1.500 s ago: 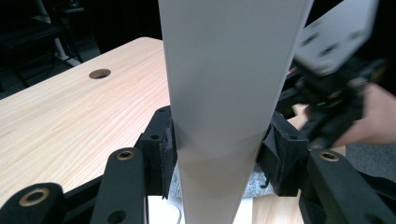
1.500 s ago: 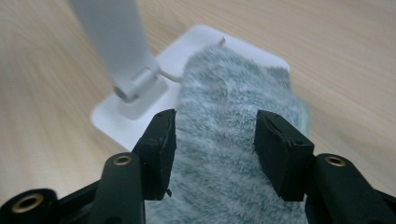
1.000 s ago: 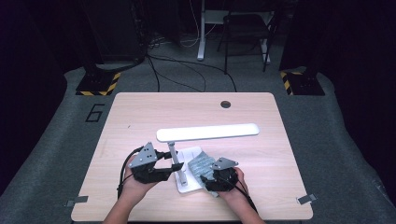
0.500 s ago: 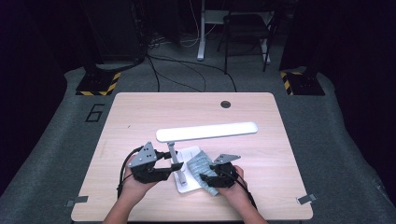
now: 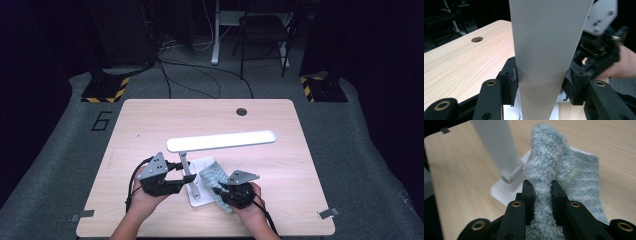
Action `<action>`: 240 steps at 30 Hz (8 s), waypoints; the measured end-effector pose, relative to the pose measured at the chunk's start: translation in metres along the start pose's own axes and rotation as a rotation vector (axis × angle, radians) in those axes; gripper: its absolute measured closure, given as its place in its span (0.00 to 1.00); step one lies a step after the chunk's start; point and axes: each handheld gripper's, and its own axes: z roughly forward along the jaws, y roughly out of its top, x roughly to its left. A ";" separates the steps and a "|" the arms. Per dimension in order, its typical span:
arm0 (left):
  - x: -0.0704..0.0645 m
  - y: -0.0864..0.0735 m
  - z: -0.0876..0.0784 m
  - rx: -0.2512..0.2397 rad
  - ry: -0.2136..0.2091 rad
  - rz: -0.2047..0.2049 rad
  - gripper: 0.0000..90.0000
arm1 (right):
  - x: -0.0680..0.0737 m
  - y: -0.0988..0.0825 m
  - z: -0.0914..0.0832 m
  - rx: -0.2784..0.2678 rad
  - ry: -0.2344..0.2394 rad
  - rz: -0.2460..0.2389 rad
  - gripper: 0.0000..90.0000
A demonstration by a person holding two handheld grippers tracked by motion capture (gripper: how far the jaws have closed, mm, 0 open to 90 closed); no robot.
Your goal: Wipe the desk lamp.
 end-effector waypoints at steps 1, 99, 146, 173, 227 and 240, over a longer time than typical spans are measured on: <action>0.000 0.000 0.000 -0.001 0.000 0.001 0.56 | 0.004 0.000 0.001 -0.004 0.010 -0.002 0.86; 0.003 -0.001 0.007 -0.016 -0.042 -0.055 0.44 | -0.004 -0.036 0.012 0.098 -0.143 -0.126 0.58; -0.008 0.004 0.014 0.017 -0.049 -0.073 0.01 | 0.035 -0.016 0.043 0.069 -0.057 -0.170 0.59; 0.003 0.000 0.002 0.000 0.078 -0.045 0.58 | 0.005 -0.026 0.025 0.077 -0.128 -0.173 0.65; 0.003 0.000 0.002 0.007 0.081 -0.040 0.58 | -0.011 -0.034 0.015 0.124 -0.175 -0.068 0.74; 0.001 0.000 0.002 0.013 0.093 -0.040 0.58 | 0.046 -0.021 0.015 0.040 -0.018 -0.125 0.79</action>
